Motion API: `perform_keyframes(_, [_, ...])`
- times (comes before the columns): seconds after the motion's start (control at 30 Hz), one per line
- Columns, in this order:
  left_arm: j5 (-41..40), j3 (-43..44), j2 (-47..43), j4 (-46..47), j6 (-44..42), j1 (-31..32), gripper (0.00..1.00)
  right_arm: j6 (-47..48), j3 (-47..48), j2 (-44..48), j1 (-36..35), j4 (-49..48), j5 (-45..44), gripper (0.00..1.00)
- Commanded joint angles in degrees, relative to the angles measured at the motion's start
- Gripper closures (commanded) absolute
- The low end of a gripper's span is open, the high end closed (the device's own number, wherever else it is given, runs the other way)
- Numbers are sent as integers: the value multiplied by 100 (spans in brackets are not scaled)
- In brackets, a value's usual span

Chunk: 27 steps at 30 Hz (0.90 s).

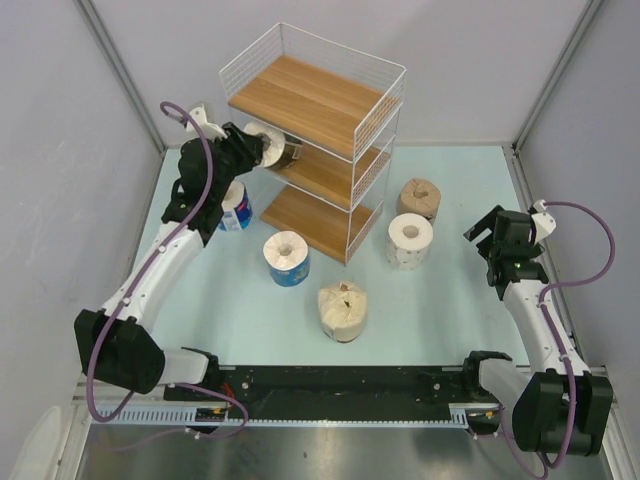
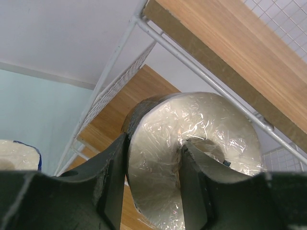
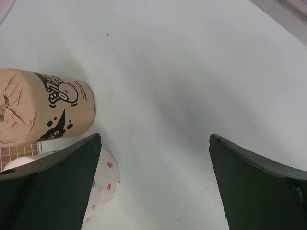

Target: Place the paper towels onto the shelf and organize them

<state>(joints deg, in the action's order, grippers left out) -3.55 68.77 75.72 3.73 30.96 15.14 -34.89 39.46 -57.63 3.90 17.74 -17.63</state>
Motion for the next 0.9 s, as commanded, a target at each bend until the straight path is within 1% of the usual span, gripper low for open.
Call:
perform_keyframes(0.0, [-260, 347, 39, 401, -99, 121, 56, 44, 185, 58, 23, 19, -48, 0])
perform_keyframes(0.07, [-286, 356, 56, 392, -116, 165, 51, 53, 185, 67, 32, 28, -48, 0])
perform_keyframes(0.1, [-304, 356, 65, 392, -108, 183, 43, 62, 185, 76, 32, 37, -56, 0])
perform_keyframes(0.17, [-295, 356, 83, 401, -99, 200, 39, 79, 193, 85, 49, 37, -57, 0])
perform_keyframes(0.5, [-137, 488, 153, 462, -2, 218, 35, 88, 150, 50, 111, 2, 14, 0])
perform_keyframes(0.67, [-120, 506, 145, 418, -11, 218, 34, 79, 114, 58, 137, -16, 49, 0])
perform_keyframes(0.87, [4, 392, -206, 208, -63, 218, 34, 97, 105, 67, 164, -68, 101, 0])
